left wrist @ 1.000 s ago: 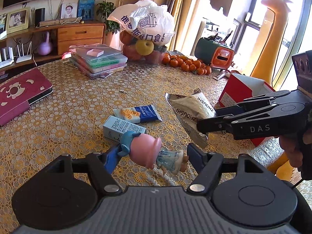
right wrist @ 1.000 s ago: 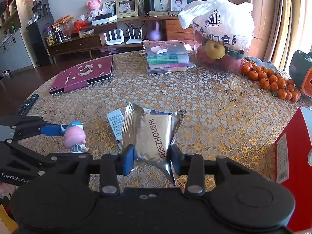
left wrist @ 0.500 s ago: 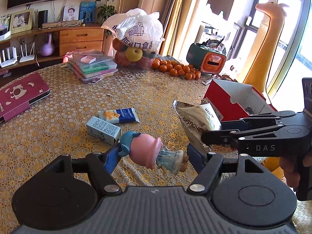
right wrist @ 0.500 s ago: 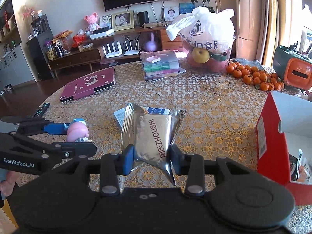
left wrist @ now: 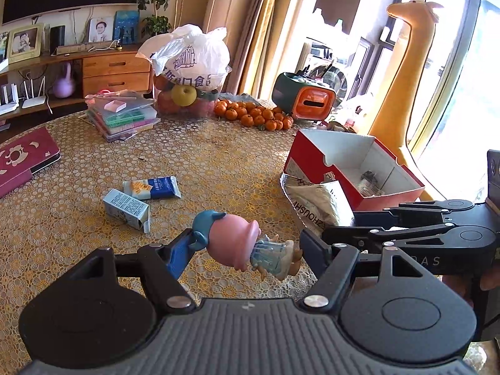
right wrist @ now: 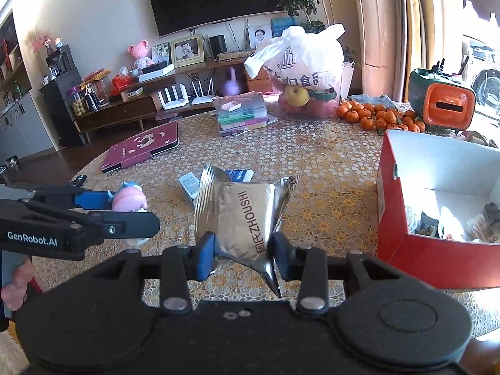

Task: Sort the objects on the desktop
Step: 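Carry the pink figurine and silver bag over to the red shoebox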

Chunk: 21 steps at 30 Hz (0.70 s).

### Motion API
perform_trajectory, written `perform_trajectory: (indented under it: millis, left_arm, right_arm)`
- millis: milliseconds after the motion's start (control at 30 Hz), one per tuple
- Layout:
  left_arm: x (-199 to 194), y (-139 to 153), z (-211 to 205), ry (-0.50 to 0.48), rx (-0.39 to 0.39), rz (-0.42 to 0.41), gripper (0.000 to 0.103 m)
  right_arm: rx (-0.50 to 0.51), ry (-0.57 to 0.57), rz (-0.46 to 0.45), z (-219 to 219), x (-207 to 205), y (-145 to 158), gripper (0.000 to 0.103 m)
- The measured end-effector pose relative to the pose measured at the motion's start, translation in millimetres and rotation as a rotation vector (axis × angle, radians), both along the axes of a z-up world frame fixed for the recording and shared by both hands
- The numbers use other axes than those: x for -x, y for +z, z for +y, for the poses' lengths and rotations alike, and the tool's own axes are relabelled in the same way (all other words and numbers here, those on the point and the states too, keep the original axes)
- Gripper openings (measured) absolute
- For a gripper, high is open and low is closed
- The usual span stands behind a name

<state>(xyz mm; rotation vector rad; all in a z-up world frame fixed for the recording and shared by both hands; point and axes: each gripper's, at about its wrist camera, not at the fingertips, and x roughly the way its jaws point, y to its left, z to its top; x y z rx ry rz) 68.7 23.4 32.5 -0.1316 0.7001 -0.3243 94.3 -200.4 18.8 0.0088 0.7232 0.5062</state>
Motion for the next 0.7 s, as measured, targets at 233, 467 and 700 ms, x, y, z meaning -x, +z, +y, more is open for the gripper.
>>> perform_trajectory:
  millis: [233,467,700]
  left_arm:
    - [1,12,-29,-0.038,0.004,-0.026,0.073]
    - [-9,25,-65,-0.093,0.011,-0.062,0.073]
    - [-23,36,-106,-0.159,0.013,-0.087,0.073]
  right_arm:
    - [-0.011,-0.05,-0.032,-38,7,14,0.039]
    - [0.012,-0.109,-0.076,-83,11,28,0.039]
    - [0.04,-0.165,-0.095,-125,10,36,0.039]
